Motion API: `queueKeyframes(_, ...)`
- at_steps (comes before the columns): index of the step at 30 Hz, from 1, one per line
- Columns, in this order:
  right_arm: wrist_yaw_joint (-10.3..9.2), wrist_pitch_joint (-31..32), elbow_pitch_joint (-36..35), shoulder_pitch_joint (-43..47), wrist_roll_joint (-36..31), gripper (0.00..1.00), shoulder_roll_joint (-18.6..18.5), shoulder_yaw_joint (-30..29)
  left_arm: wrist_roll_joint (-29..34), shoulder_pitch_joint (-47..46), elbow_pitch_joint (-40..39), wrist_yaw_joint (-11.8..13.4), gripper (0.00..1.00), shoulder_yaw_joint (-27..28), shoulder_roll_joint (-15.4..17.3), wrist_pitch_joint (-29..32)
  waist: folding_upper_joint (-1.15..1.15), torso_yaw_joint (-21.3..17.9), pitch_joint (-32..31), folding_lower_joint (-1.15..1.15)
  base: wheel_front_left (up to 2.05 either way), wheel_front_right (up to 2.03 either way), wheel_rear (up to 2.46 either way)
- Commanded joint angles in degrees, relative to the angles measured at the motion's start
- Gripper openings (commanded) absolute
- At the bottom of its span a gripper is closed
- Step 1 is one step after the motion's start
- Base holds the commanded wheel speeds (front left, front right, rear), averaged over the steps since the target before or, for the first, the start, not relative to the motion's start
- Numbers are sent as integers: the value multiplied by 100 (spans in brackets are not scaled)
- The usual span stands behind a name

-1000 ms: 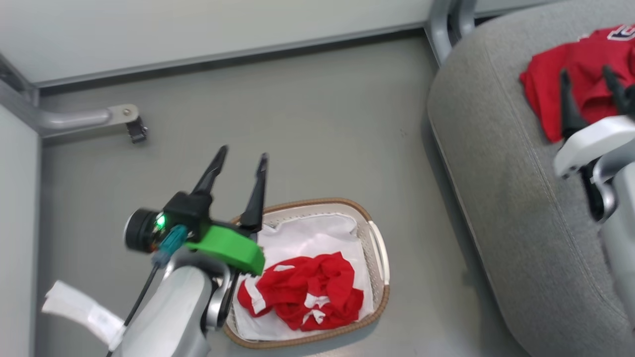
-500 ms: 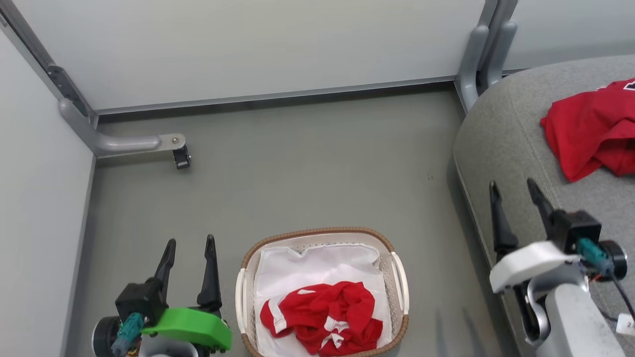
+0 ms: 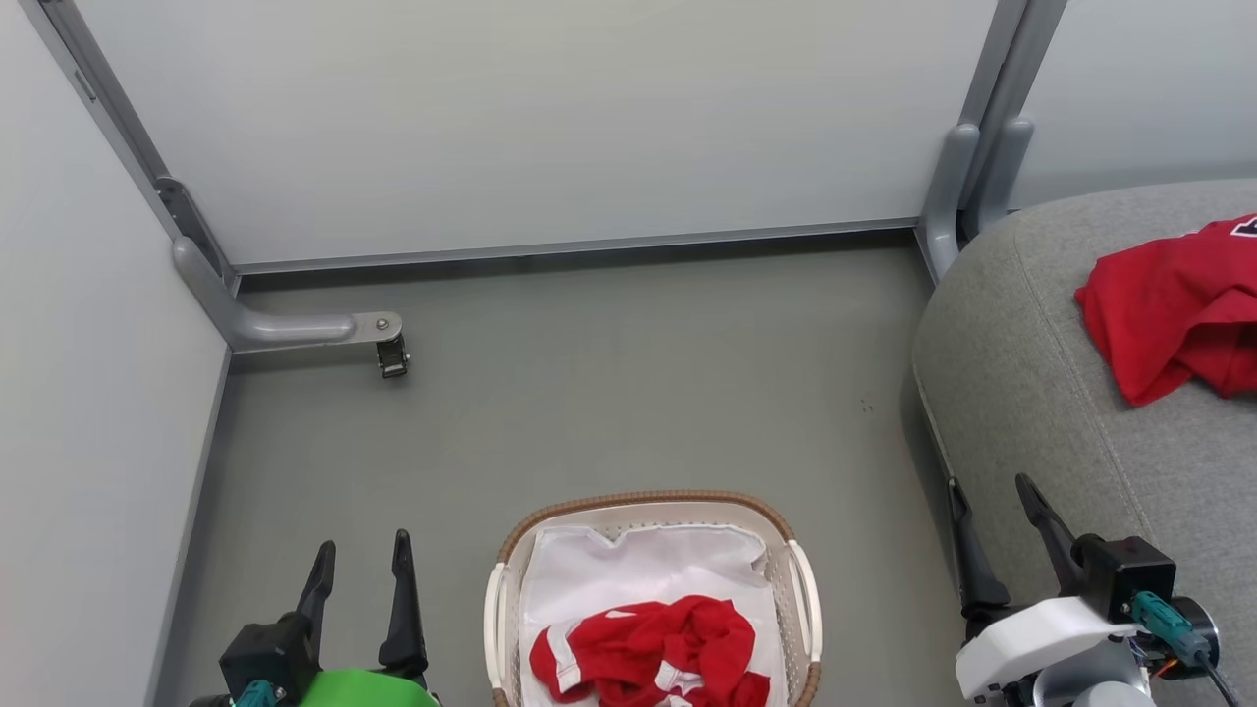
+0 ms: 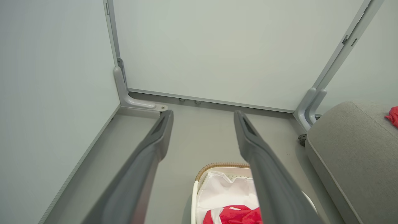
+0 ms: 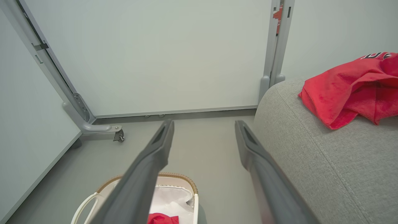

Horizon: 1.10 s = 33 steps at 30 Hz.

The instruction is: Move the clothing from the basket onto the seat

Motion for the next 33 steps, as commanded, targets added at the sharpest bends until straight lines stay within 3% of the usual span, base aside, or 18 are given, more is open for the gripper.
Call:
queueKeyframes(1, -8, -11, 6, 65, 23, 100, -29, -24, 70, 66, 12, -41, 100, 26, -30, 2, 0, 11, -15, 1, 0, 0, 0)
queueKeyframes(23, -8, -11, 48, 33, 40, 100, -29, 107, 217, -96, 188, -269, 100, 136, -135, 3, 0, -86, 22, 1, 0, 0, 0)
queueKeyframes(33, -8, -11, -80, -193, -100, 100, -29, -26, 481, -452, 214, -392, 100, -74, -142, 3, 0, -104, 414, 1, 0, 0, 0)
